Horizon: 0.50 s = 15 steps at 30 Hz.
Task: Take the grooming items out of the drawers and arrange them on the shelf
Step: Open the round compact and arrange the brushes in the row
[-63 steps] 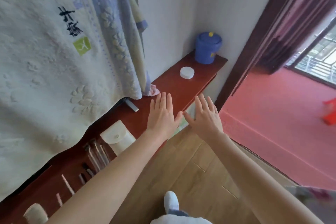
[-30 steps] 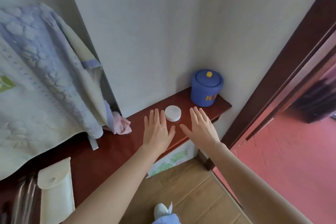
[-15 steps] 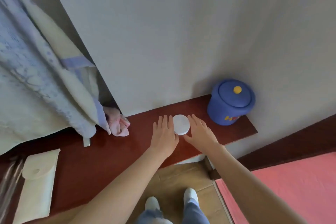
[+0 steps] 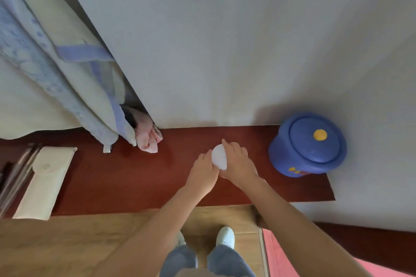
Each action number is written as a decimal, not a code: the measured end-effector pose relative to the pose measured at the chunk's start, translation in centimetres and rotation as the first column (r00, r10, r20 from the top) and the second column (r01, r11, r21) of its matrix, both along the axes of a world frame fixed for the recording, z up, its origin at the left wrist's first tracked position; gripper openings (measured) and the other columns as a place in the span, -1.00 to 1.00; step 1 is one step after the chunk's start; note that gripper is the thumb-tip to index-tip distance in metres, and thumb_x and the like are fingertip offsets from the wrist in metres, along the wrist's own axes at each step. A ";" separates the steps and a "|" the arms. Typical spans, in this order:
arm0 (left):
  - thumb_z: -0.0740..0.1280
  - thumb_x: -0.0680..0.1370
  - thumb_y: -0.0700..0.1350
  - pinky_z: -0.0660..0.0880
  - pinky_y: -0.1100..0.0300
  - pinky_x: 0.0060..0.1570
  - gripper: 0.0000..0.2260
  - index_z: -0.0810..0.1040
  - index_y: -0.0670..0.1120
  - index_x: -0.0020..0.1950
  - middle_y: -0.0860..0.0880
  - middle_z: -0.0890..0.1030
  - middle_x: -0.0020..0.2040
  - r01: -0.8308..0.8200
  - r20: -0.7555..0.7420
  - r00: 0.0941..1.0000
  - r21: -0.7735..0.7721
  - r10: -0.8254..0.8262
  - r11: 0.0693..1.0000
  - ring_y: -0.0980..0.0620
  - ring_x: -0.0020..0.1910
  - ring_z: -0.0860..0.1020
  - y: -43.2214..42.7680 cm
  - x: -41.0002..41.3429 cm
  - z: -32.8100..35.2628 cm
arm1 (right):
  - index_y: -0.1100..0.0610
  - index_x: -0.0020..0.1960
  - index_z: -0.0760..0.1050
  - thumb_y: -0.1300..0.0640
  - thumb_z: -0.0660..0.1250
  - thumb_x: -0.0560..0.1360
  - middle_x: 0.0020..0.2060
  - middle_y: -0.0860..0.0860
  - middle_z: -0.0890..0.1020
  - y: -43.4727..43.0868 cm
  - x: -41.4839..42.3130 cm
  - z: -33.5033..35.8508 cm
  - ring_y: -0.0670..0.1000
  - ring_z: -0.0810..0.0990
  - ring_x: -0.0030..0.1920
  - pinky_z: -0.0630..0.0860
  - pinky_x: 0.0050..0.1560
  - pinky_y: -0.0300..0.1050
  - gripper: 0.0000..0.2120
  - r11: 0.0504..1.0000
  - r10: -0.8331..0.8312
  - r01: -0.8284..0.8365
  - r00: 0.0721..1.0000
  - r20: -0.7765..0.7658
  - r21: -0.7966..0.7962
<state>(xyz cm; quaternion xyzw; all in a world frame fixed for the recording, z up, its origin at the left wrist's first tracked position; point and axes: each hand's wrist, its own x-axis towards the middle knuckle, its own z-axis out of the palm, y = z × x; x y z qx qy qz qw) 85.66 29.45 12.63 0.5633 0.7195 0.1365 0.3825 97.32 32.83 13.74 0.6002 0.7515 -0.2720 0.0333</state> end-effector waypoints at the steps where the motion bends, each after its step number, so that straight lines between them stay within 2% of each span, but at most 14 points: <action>1: 0.11 0.60 -0.14 0.36 0.16 0.19 -0.63 0.32 -0.12 0.42 -0.08 0.46 0.27 -0.067 0.083 0.994 -0.008 0.067 0.998 -0.06 0.23 0.45 0.1 -0.2 0.2 | 0.05 0.53 -0.02 -0.08 0.36 0.42 0.37 0.06 0.27 0.1 0.0 0.2 0.14 0.26 0.34 0.43 0.21 0.05 -0.17 0.999 -0.047 0.047 0.998 -0.034 -0.015; 3: 0.12 0.61 -0.06 0.42 0.13 0.18 -0.66 0.39 -0.07 0.38 -0.04 0.53 0.23 -0.217 0.297 0.924 -0.105 0.239 0.970 0.00 0.18 0.51 0.4 -0.6 1.3 | 0.03 0.52 0.05 -0.13 0.38 0.39 0.33 0.07 0.32 0.2 -0.1 0.8 0.13 0.29 0.35 0.36 0.28 0.03 -0.17 0.979 -0.203 0.195 0.967 -0.154 -0.066; 4: 0.13 0.61 -0.02 0.46 0.08 0.16 -0.67 0.41 -0.03 0.35 -0.02 0.54 0.21 -0.273 0.420 0.843 -0.205 0.336 0.940 0.00 0.14 0.54 0.7 -0.8 2.1 | 0.02 0.50 0.10 -0.12 0.39 0.39 0.32 0.07 0.35 0.2 -0.1 1.3 0.11 0.32 0.34 0.34 0.28 -0.01 -0.21 0.961 -0.277 0.263 0.934 -0.228 -0.091; 6: 0.14 0.62 0.01 0.52 -0.01 0.10 -0.72 0.43 0.03 0.30 -0.03 0.56 0.16 -0.285 0.621 0.611 -0.405 0.491 0.869 -0.05 0.09 0.58 1.0 -1.0 3.8 | -0.03 0.42 0.23 -0.10 0.38 0.40 0.26 0.03 0.43 0.1 0.2 2.6 0.03 0.43 0.25 0.40 0.20 -0.10 -0.35 0.935 -0.355 0.326 0.856 -0.377 -0.140; 7: 0.14 0.62 0.02 0.53 -0.04 0.07 -0.75 0.44 0.04 0.26 -0.05 0.57 0.14 -0.262 0.691 0.501 -0.452 0.520 0.853 -0.08 0.07 0.59 1.0 -1.1 4.5 | -0.05 0.38 0.28 -0.10 0.37 0.42 0.21 0.00 0.47 0.0 0.4 3.4 0.00 0.47 0.20 0.43 0.13 -0.14 -0.42 0.931 -0.366 0.325 0.817 -0.446 -0.169; 9: 0.14 0.62 0.04 0.55 -0.12 0.05 -0.74 0.46 0.01 0.25 -0.12 0.58 0.15 -0.218 0.788 0.351 -0.456 0.506 0.863 -0.13 0.07 0.60 1.1 -1.3 5.5 | -0.09 0.33 0.33 -0.12 0.33 0.45 0.15 -0.06 0.53 -0.3 0.6 5.0 -0.05 0.51 0.15 0.44 0.04 -0.23 -0.53 0.933 -0.360 0.289 0.756 -0.547 -0.216; 12: 0.16 0.59 0.09 0.55 -0.15 0.07 -0.62 0.41 -0.06 0.35 -0.18 0.57 0.20 -0.156 0.876 0.252 -0.383 0.411 0.911 -0.12 0.09 0.60 1.2 -1.5 6.5 | -0.12 0.34 0.34 -0.20 0.30 0.44 0.17 -0.10 0.53 -0.7 0.3 6.9 -0.08 0.51 0.16 0.46 0.11 -0.19 -0.50 0.952 -0.304 0.257 0.749 -0.589 -0.165; 15: 0.22 0.53 0.14 0.56 -0.08 0.07 -0.51 0.30 -0.03 0.41 -0.20 0.52 0.27 -0.093 0.913 0.261 -0.299 0.313 0.950 -0.10 0.15 0.59 1.4 -2.0 7.2 | -0.09 0.39 0.33 -0.18 0.30 0.45 0.24 -0.14 0.46 -0.7 0.5 8.3 -0.12 0.47 0.16 0.42 0.17 -0.20 -0.47 0.971 -0.238 0.207 0.773 -0.588 -0.122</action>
